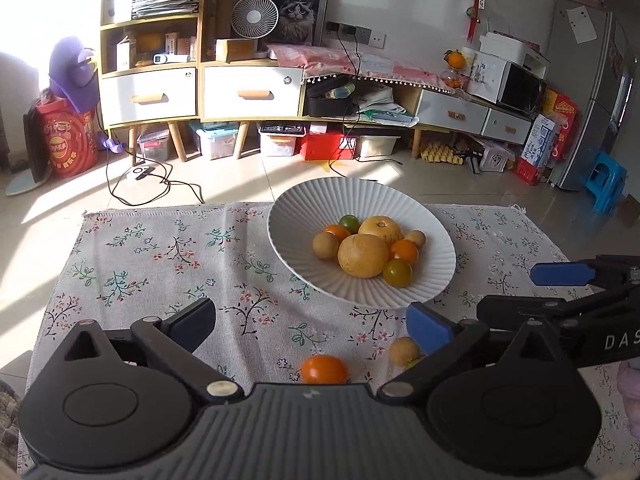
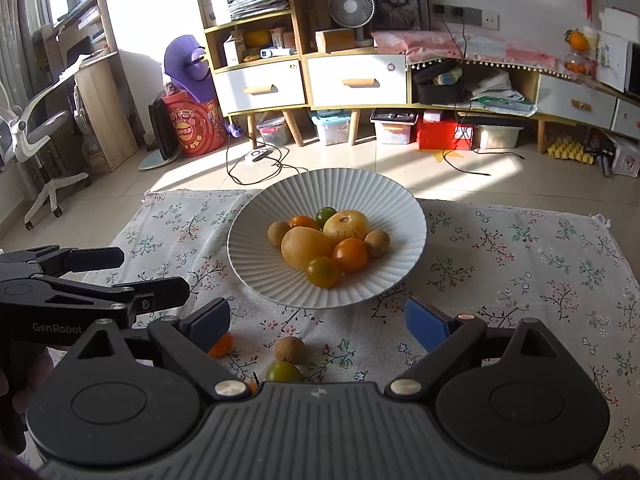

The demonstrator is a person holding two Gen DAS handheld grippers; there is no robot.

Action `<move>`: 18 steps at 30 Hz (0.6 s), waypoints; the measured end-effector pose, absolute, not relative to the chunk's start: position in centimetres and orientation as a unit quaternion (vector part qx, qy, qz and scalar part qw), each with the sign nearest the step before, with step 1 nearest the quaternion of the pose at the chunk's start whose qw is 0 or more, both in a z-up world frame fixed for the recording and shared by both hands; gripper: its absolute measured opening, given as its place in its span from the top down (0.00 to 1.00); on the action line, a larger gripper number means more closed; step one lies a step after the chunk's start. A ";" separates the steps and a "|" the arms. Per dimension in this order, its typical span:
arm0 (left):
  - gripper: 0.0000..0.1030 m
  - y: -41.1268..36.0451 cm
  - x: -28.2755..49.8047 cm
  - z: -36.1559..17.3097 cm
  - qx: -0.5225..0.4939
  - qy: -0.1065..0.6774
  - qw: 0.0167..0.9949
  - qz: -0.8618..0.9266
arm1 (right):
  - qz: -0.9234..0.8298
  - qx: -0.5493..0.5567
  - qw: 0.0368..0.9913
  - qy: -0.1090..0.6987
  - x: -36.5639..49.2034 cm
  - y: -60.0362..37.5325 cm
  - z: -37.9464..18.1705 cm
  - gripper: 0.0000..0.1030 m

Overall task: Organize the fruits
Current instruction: 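Withdraw both tools from the plate toward the remaining fruit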

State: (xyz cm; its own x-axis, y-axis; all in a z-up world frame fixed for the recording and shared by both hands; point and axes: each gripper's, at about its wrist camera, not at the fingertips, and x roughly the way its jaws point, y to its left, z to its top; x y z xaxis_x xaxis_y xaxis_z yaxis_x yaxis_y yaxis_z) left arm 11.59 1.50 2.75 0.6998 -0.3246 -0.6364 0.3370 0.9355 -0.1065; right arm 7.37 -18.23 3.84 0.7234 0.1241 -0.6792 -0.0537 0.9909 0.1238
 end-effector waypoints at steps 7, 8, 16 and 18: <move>0.04 2.5 10.0 2.0 0.020 0.359 0.918 -0.168 | 0.047 0.041 0.928 0.368 5.6 -17.9 3.6 0.07; 0.04 2.6 9.8 1.8 0.022 0.361 0.917 -0.167 | 0.046 0.041 0.928 0.368 5.4 -17.8 3.6 0.07; 0.04 3.1 8.2 0.2 0.046 0.374 0.910 -0.171 | 0.046 0.038 0.927 0.370 4.4 -17.4 2.8 0.06; 0.04 3.1 8.0 -0.1 0.050 0.379 0.907 -0.175 | 0.048 0.033 0.926 0.373 4.1 -17.2 2.6 0.05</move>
State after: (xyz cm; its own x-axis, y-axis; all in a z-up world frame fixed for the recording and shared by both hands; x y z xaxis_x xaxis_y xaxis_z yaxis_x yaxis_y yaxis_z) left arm 7.95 3.11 -0.12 0.6515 -0.2791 -0.7055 0.3556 0.9337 -0.0410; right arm 4.09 -17.19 2.61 0.7173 0.1127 -0.6876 -0.0635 0.9933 0.0965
